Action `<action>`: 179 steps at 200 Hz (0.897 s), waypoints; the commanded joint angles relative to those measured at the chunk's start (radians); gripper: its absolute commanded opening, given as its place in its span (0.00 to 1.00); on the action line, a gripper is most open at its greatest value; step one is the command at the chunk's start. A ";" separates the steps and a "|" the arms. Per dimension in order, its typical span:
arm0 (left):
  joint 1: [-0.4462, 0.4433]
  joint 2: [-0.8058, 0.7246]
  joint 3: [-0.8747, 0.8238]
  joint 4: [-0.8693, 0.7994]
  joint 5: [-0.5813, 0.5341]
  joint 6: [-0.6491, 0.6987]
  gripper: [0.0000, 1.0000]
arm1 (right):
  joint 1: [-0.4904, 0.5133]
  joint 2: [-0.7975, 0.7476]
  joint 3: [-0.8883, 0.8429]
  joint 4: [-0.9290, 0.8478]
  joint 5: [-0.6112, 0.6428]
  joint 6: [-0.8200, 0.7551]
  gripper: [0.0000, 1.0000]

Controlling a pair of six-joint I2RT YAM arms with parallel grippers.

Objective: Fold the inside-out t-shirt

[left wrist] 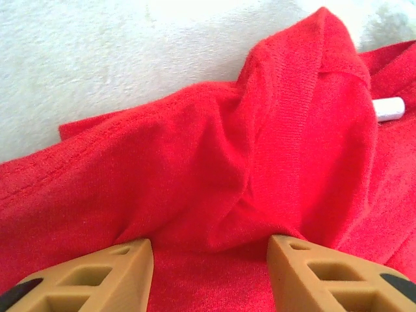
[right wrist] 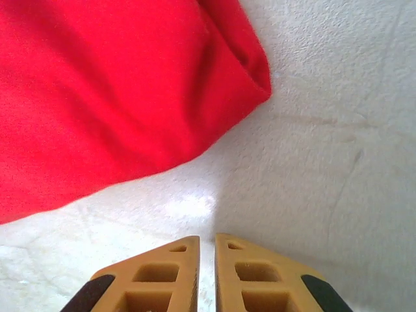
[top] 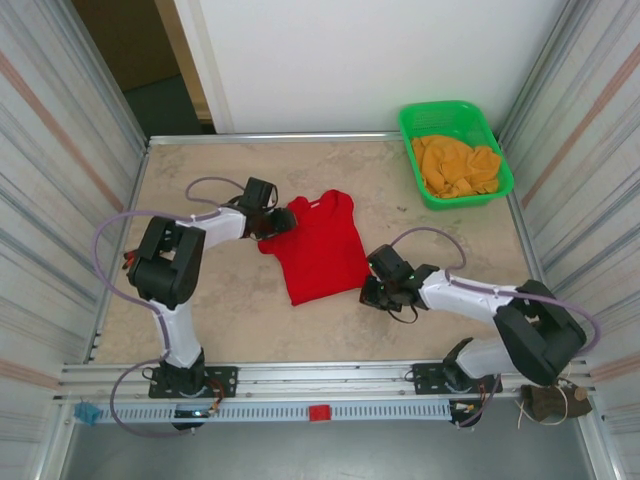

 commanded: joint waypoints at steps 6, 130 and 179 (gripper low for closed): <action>0.022 -0.030 0.026 0.015 0.126 0.102 0.50 | -0.005 -0.106 0.116 -0.120 0.114 0.015 0.15; 0.143 0.004 0.207 -0.317 -0.051 -0.154 0.62 | -0.358 0.744 1.136 -0.357 -0.214 -0.620 0.78; 0.143 0.055 0.211 -0.316 -0.070 -0.172 0.65 | -0.352 0.889 1.252 -0.387 -0.159 -0.623 0.81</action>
